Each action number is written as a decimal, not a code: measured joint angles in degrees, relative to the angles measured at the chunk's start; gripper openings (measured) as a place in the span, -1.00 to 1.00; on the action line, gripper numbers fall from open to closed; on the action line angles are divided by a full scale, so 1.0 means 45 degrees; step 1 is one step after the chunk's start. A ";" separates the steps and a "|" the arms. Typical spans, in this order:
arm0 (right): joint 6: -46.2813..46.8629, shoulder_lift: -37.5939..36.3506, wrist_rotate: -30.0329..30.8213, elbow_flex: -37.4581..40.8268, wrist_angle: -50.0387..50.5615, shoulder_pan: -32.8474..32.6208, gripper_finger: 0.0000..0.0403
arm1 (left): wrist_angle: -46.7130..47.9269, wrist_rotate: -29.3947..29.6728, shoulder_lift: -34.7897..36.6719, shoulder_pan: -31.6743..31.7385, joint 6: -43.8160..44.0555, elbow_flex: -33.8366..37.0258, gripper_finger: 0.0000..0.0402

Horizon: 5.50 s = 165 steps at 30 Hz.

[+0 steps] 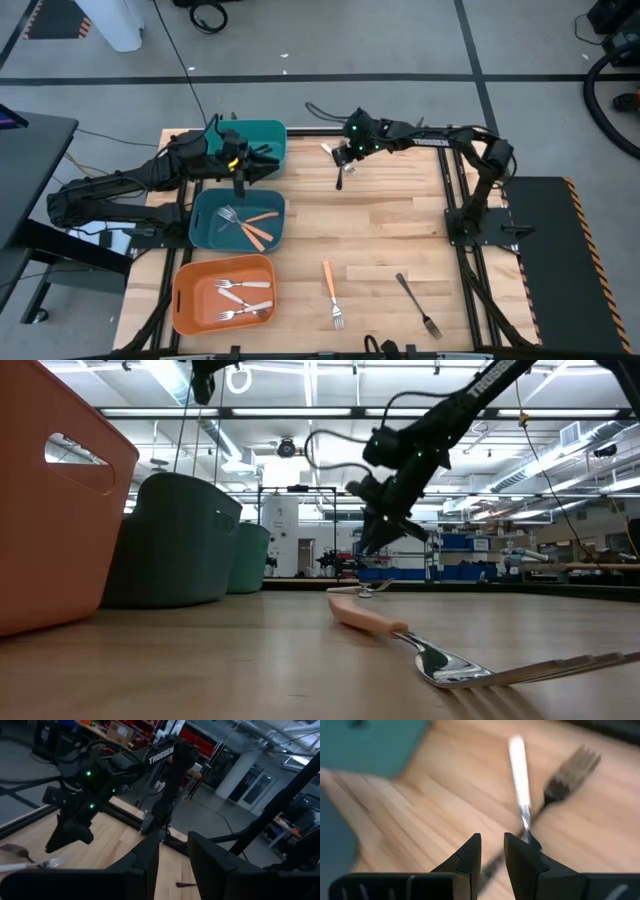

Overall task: Sort silverware by color (type)
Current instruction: Put the white fork into the orange bin

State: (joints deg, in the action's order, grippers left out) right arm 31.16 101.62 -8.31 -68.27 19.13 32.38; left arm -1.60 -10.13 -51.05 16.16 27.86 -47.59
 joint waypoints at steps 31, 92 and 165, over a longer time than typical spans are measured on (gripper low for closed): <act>0.1149 0.0312 -0.0755 0.0005 0.2396 0.0724 -0.55 | 0.0564 0.0030 -0.0949 -0.0010 -0.0335 0.0005 -0.44; 0.2847 0.1158 -0.1173 0.0009 0.2035 0.0713 -0.48 | 0.0504 0.0019 -0.1574 -0.0087 -0.0677 0.0000 -0.44; 0.0495 -0.5293 -0.0483 0.0015 -0.3465 -0.4454 -0.97 | -0.7243 0.0671 -0.3905 -0.0055 -0.0414 -0.0010 -0.44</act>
State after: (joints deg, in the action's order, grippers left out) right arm 33.39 77.80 -10.48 -68.20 3.54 12.34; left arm -34.19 -7.11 -68.62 15.91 26.00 -47.64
